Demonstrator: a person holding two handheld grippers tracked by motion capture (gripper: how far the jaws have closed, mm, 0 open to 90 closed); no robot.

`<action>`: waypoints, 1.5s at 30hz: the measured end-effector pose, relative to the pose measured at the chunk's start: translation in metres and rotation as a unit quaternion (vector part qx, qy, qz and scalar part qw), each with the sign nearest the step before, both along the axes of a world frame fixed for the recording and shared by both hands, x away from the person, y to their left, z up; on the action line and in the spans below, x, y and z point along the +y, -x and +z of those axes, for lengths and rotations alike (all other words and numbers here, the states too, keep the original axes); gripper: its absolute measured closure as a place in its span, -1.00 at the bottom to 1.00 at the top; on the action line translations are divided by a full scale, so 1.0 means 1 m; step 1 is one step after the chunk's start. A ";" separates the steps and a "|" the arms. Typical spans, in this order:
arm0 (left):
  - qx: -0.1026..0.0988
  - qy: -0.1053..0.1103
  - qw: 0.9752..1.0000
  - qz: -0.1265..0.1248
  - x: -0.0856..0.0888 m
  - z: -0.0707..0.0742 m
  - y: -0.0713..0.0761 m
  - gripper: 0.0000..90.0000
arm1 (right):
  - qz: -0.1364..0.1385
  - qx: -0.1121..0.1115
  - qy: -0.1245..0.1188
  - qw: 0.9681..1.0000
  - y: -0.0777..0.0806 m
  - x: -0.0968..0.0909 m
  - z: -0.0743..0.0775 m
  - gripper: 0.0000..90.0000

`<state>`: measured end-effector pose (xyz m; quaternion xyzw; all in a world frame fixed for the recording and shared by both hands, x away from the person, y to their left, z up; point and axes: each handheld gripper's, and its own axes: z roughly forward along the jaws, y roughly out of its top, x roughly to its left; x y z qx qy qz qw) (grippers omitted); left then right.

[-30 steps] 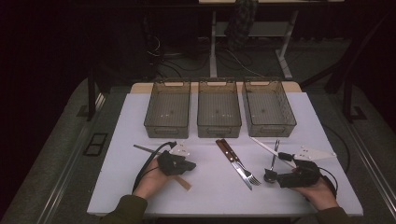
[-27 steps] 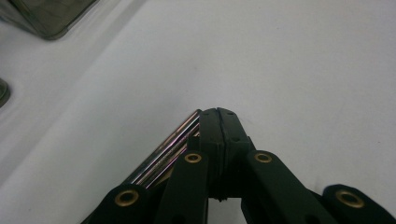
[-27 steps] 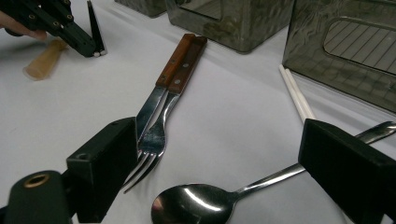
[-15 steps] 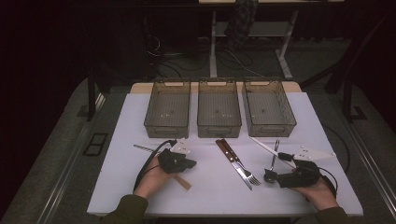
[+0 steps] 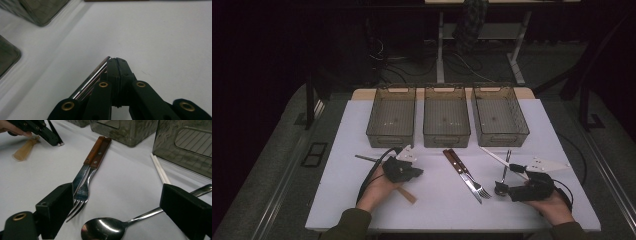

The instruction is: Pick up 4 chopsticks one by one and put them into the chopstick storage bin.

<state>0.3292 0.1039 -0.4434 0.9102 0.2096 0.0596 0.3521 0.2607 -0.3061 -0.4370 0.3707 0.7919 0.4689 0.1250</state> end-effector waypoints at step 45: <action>0.018 0.050 0.998 0.035 0.021 0.031 -0.011 0.84 | -0.002 -0.001 -0.002 1.000 0.001 -0.003 0.000 -0.74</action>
